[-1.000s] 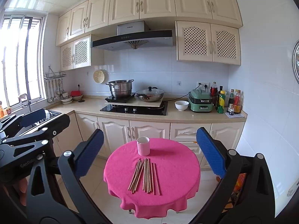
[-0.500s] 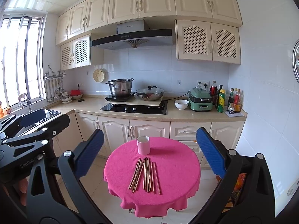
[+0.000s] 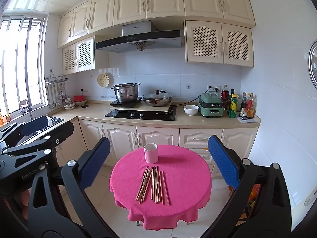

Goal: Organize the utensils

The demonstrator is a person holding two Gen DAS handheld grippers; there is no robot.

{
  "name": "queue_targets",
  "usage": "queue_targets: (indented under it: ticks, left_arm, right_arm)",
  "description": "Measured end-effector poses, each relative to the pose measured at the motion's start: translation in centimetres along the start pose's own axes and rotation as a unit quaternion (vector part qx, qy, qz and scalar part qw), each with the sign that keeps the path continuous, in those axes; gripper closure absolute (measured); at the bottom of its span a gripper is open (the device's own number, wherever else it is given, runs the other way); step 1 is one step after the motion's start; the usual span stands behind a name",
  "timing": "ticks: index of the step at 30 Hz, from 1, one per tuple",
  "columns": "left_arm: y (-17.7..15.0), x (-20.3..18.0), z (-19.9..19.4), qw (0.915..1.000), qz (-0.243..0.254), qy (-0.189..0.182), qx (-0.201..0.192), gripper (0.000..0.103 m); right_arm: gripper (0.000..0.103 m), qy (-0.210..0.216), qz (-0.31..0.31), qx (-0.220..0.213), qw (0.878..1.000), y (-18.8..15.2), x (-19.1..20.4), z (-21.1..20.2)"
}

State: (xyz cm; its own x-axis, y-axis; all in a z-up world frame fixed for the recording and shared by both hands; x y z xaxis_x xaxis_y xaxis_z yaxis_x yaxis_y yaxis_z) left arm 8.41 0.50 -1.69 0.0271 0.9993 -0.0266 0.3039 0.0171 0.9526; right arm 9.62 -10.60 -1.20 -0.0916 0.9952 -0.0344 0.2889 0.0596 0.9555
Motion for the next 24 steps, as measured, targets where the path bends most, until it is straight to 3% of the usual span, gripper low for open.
queue_targets:
  ticks: [24]
  left_arm:
    - [-0.23,-0.31,-0.06,1.0000,-0.002,-0.002,0.001,0.032]
  right_arm:
    - [0.006,0.001,0.001,0.001,1.000,0.14,-0.31,-0.07]
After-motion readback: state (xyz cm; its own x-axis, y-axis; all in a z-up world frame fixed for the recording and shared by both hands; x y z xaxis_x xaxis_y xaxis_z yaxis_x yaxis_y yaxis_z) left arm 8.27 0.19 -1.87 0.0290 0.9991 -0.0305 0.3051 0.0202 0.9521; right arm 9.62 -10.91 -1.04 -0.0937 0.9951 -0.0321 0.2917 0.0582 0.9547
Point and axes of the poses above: each gripper's, at about its wrist camera, not at the fingertips, and z roughly the way its jaws point, x to its left, y to its top, the point moved 8 cm from there along z, roughly the way its jaws point, and after that the axes turned 4 degrees about -z, right-handed, at the moved point
